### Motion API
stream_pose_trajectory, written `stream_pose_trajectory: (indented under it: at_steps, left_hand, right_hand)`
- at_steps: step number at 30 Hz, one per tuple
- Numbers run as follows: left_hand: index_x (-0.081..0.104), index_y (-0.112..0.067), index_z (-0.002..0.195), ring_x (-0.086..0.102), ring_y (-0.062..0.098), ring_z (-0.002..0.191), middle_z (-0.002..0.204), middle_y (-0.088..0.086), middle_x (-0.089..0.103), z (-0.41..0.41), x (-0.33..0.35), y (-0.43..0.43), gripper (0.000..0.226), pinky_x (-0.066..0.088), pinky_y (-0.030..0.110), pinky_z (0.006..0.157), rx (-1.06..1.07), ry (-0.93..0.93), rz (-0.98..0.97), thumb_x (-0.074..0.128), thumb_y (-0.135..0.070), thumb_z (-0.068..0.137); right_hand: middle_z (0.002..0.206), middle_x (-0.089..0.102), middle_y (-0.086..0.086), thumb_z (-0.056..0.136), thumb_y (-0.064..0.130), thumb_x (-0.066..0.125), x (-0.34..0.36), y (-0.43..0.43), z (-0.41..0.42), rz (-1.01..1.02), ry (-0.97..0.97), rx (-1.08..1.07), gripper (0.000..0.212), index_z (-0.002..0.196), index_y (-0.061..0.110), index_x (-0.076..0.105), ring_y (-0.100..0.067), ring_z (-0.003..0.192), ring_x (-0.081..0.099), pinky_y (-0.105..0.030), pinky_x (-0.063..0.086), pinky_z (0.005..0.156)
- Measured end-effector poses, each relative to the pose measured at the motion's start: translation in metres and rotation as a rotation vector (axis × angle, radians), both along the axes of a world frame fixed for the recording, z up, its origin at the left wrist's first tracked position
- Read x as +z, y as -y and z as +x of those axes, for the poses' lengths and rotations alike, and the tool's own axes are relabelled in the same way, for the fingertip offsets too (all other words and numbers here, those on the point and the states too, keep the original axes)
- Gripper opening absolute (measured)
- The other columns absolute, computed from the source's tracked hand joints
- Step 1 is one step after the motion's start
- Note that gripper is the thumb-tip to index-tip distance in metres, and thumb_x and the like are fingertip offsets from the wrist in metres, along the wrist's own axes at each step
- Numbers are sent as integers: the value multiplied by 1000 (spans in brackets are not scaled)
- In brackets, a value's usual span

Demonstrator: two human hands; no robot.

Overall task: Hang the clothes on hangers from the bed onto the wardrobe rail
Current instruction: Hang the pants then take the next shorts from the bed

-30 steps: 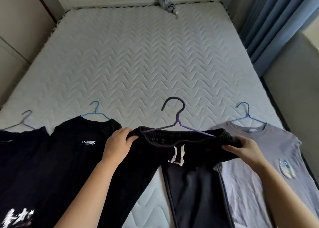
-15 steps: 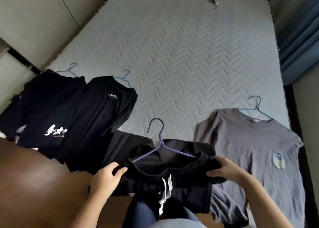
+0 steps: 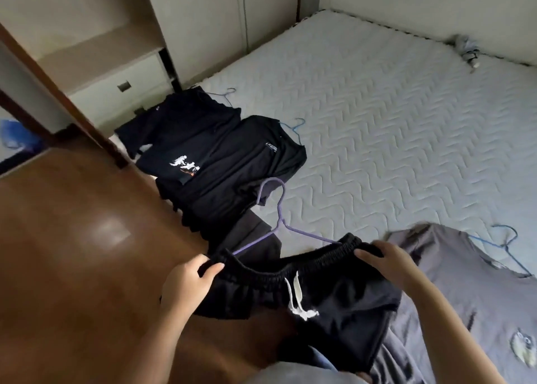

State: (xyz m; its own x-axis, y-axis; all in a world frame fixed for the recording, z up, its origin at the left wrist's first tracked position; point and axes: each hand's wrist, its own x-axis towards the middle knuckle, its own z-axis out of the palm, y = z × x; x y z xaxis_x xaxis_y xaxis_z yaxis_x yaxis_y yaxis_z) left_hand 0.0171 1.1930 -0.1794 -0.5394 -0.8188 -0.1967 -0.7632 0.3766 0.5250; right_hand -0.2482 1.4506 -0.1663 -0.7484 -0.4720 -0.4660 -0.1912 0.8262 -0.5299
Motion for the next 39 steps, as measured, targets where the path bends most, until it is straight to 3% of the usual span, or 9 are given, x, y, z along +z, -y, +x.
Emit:
stream_pose_trajectory:
  at_steps: [6, 9, 12, 16, 18, 21, 26, 32, 39]
  left_hand:
    - [63, -9, 110, 63, 30, 95, 99, 11, 70, 126, 26, 31, 44, 44, 34, 74, 179, -27, -68, 59, -43, 82]
    - [64, -5, 105, 63, 32, 90, 94, 14, 70, 191, 44, 48, 43, 45, 35, 71, 286, -54, -115, 60, -42, 82]
    - [63, 0, 94, 56, 26, 74, 78, 9, 63, 247, 60, 65, 41, 38, 28, 57, 387, -93, -150, 61, -40, 83]
    - [60, -2, 110, 58, 31, 103, 106, 13, 66, 299, 69, 90, 40, 38, 29, 75, 529, -131, -143, 59, -33, 85]
    - [60, -3, 109, 59, 31, 102, 104, 13, 66, 318, 71, 109, 39, 40, 31, 77, 580, -162, -169, 58, -33, 85]
    - [61, -11, 107, 59, 22, 95, 102, 5, 66, 332, 76, 146, 36, 43, 31, 78, 653, -185, -189, 56, -38, 86]
    - [60, -8, 80, 53, 15, 65, 75, 8, 63, 327, 87, 227, 23, 35, 18, 59, 701, -233, -269, 58, -30, 85]
    - [61, -16, 82, 56, 11, 69, 72, -3, 62, 312, 106, 354, 17, 37, 19, 57, 727, -220, -216, 55, -32, 86]
    - [61, -23, 84, 56, 8, 70, 74, -6, 63, 301, 121, 491, 7, 36, 20, 58, 781, -244, -226, 57, -27, 86]
  right_hand:
    - [62, 54, -3, 81, 42, 63, 19, 89, 89, -50, -67, 147, 36, 63, 13, 50, -26, 69, 54, -31, 38, 61]
    - [60, 54, -2, 80, 40, 65, 29, 141, 137, -124, -88, 229, 37, 62, 13, 49, -25, 68, 52, -32, 36, 60]
    - [68, 58, -5, 81, 36, 66, 39, 195, 183, -186, -74, 324, 31, 67, 12, 52, -26, 74, 55, -32, 36, 66]
    - [63, 55, 2, 81, 34, 66, 51, 259, 228, -260, -109, 426, 29, 65, 16, 50, -25, 73, 53, -31, 34, 66]
    - [62, 54, 1, 80, 34, 67, 56, 292, 242, -292, -112, 445, 32, 70, 7, 53, -24, 70, 52, -33, 33, 64]
    - [67, 58, -13, 79, 31, 69, 55, 347, 251, -366, -88, 462, 37, 76, -4, 56, -29, 71, 53, -37, 36, 65]
    - [72, 61, -16, 79, 29, 69, 50, 446, 248, -433, -40, 468, 35, 80, -4, 58, -28, 72, 54, -36, 37, 66]
    - [64, 56, -1, 80, 30, 68, 48, 583, 232, -452, 64, 494, 25, 64, 15, 54, -18, 66, 52, -34, 39, 63]
    - [63, 54, -1, 83, 23, 65, 66, 745, 225, -454, 133, 584, 24, 64, 15, 53, -17, 63, 52, -31, 37, 58]
